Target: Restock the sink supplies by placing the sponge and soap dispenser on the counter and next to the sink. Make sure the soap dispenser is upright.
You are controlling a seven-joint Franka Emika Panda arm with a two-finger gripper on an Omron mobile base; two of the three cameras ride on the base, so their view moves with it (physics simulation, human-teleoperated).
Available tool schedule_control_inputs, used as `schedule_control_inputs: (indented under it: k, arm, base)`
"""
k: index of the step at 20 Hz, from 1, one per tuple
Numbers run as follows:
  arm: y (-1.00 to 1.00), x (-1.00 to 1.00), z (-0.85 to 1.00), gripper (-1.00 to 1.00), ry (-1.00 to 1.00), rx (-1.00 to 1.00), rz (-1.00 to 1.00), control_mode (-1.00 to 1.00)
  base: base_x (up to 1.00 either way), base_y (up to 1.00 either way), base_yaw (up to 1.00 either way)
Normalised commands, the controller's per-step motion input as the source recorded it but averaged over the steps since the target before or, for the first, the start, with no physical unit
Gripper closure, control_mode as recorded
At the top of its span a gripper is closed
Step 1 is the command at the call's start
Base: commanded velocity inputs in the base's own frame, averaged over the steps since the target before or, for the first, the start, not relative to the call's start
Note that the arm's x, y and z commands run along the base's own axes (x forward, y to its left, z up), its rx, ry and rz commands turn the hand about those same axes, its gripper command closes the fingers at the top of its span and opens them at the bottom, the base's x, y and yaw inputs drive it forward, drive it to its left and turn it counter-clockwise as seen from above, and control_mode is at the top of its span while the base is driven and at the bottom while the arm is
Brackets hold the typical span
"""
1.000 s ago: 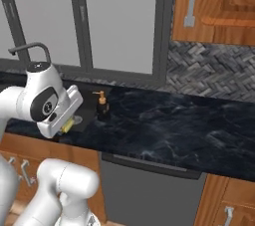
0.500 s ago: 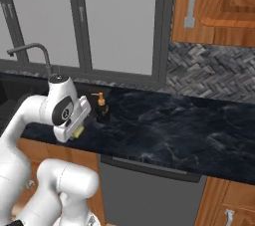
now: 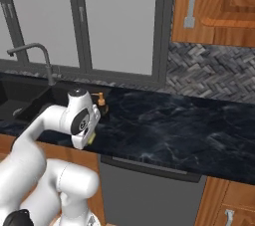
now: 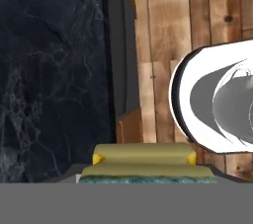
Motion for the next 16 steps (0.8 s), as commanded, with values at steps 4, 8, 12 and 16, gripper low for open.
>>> schedule_control_inputs:
  k: [4,8,12,16]
  arm:
    - [-0.15,0.37,-0.22,1.0,0.0,0.04,0.04,-1.0]
    - [0.0,0.47,-0.18,1.0,0.0,0.02,0.0,-1.0]
    - [0.01,0.34,-0.23,1.0,0.02,0.0,0.0,-1.0]
    - [0.09,0.05,-0.07,1.0,0.05,0.0,0.0,-1.0]
  base:
    - [0.0,0.0,0.0]
    - [0.0,0.0,0.0]
    - [0.0,0.0,0.0]
    - [0.0,0.0,0.0]
